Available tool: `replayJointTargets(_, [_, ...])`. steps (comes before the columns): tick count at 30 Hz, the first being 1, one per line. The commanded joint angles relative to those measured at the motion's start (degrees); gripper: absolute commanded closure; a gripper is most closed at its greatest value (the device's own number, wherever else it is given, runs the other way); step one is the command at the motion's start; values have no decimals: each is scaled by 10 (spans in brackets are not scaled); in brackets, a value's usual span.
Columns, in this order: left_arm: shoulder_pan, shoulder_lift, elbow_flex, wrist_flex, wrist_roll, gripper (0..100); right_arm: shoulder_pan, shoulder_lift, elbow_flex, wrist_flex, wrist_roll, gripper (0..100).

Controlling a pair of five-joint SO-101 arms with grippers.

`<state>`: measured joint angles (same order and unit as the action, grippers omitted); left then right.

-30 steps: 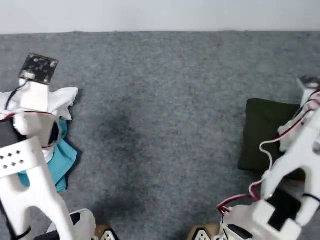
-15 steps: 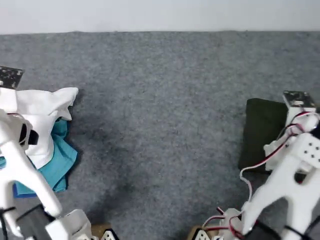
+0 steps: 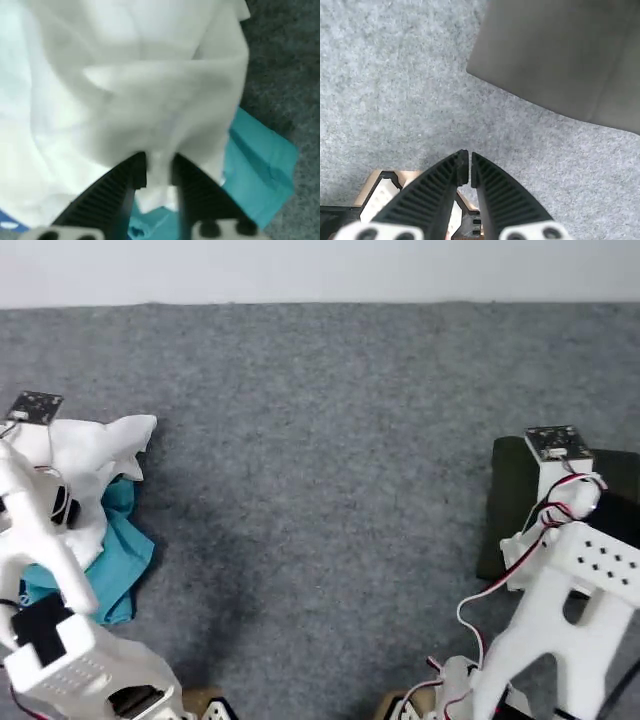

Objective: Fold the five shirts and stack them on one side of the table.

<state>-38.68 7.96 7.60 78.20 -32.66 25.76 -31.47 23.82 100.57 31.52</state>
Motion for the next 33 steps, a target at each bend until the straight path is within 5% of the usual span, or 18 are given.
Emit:
replayJointTargets(1, [24, -50, -7, -15, -4, 988, -5, -16, -3, 22, -6, 990])
replayJointTargets(6, [62, -177, -7, -18, 10, 988, -2, -17, -4, 23, -6, 990])
replayJointTargets(12, [140, -319, -5, -30, 137, 987, -2, -17, -4, 23, -6, 990])
replayJointTargets(21, [388, -388, -4, -52, 268, 987, -2, -17, -3, 23, -6, 990])
replayJointTargets(33, [700, -368, 138, -312, 285, 987, -2, -12, -3, 22, -6, 990])
